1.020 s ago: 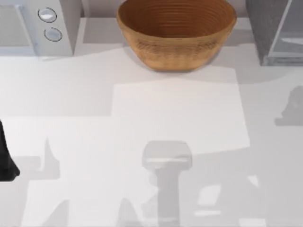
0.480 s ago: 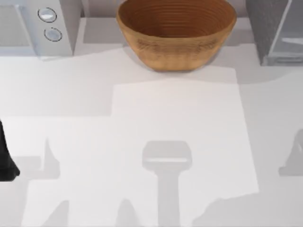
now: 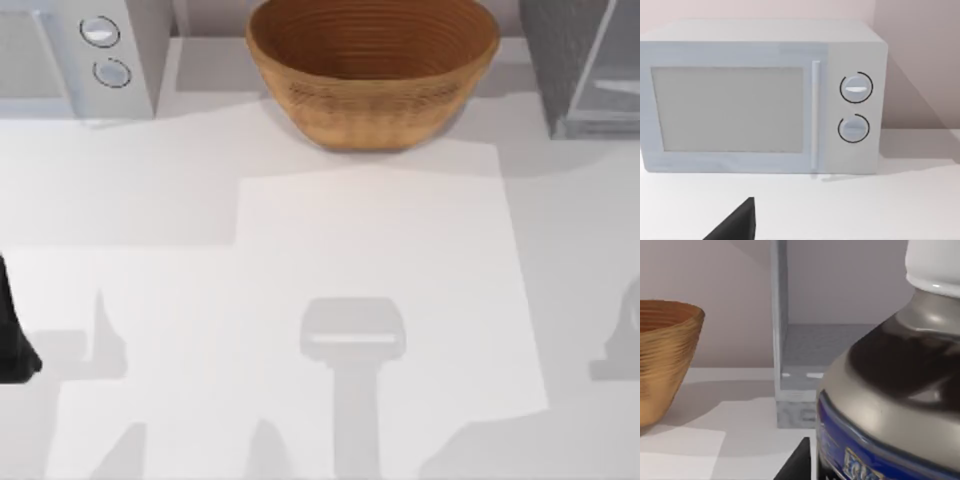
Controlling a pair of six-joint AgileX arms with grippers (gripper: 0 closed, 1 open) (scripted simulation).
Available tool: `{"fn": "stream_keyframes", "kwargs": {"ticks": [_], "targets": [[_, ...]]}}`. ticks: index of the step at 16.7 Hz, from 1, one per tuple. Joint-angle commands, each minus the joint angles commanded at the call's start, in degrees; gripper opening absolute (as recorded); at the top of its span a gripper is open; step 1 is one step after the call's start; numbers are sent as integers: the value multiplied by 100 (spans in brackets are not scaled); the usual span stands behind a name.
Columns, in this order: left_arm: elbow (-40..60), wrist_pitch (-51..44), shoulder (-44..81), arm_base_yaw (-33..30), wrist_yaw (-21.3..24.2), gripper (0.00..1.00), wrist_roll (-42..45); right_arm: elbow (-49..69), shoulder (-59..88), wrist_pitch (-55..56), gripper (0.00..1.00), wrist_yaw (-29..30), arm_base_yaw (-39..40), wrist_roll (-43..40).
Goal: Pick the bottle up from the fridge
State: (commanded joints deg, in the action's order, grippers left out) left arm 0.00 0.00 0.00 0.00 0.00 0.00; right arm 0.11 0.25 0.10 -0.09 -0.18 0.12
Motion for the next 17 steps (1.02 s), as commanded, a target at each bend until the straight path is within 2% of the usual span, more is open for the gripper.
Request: {"fn": "stream_keyframes", "kwargs": {"ticks": [3,7,17], "targets": [[0,0,0,0,0,100,0,51,190,189,0,110,112,-2],[0,0,0,0,0,100,0,316,1287,1192,0,677,662,-8],[0,0,0,0,0,100,0,1159,6342,4877,0,2848,2775,47]]}}
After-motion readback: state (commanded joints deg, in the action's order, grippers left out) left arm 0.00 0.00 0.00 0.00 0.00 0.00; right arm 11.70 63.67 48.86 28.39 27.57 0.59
